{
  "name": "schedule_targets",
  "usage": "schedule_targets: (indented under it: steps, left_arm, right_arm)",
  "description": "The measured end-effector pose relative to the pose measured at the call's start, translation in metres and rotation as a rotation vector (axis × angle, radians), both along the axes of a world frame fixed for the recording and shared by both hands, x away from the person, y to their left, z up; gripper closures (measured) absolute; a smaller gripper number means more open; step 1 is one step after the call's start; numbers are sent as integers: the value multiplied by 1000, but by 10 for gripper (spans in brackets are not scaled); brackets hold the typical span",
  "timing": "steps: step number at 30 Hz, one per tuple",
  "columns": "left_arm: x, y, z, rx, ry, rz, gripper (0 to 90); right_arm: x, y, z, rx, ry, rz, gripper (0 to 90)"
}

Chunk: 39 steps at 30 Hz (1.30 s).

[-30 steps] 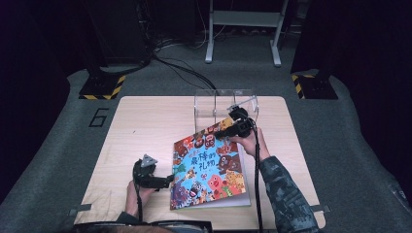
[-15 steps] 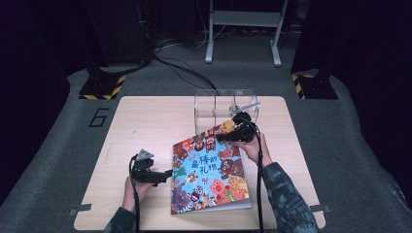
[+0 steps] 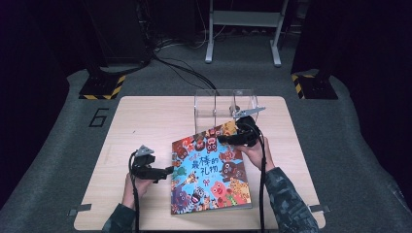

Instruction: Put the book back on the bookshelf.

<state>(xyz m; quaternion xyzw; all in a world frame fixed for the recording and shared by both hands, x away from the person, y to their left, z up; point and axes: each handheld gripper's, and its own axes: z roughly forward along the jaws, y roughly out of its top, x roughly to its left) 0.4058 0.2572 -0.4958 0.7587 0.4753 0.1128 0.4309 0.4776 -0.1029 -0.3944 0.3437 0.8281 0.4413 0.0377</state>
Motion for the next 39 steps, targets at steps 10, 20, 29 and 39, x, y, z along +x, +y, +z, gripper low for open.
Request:
schedule_targets:
  steps: [10, 20, 29, 39]
  left_arm:
    - [3, -2, 14, -49, 2, -18, 0]
    - [12, -9, 13, -62, 24, -60, 0]
    - [15, -14, 14, -52, 46, -84, 0]
    - [21, -20, 19, -75, 58, -121, 0]
  right_arm:
    - [-12, -1, 5, 15, -61, -3, 622]
    - [-18, -2, 5, 38, -114, -2, 619]
    - [-27, -6, 6, 59, -165, 8, 620]
    - [-34, -7, 7, 81, -210, 20, 619]
